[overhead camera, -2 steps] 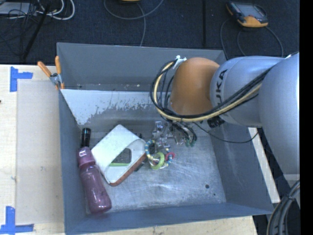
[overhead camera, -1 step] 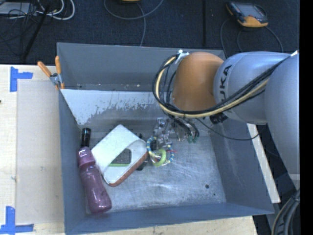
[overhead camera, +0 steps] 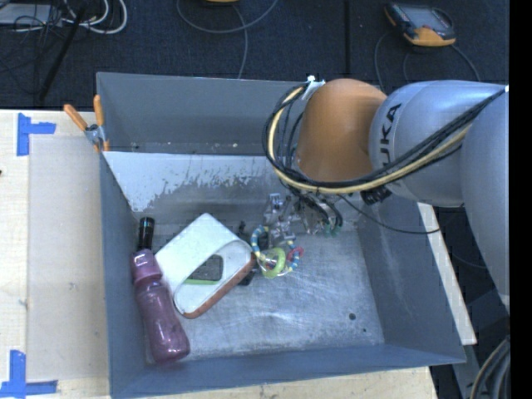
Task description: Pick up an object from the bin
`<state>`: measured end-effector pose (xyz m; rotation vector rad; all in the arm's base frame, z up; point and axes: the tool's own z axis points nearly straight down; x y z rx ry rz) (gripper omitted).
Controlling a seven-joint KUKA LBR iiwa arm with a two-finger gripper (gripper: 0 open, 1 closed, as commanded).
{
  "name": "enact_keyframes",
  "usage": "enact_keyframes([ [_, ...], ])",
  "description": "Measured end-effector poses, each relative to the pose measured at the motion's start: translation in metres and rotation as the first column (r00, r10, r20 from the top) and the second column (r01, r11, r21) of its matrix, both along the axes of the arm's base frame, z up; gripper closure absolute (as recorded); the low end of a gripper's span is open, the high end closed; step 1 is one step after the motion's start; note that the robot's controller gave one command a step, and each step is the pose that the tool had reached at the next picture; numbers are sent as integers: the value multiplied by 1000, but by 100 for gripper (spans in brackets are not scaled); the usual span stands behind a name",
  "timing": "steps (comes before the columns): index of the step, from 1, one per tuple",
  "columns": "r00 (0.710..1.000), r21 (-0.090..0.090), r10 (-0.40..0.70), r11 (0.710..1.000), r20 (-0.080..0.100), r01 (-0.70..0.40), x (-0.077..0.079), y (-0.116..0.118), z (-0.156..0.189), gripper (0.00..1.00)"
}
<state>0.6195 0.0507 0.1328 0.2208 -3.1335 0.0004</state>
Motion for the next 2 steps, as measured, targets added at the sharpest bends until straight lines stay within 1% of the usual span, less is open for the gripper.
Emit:
enact_keyframes([
  [1,1000,0,0,1000,3,0,0,0,13,100],
  [2,1000,0,0,1000,1,0,0,0,23,100],
])
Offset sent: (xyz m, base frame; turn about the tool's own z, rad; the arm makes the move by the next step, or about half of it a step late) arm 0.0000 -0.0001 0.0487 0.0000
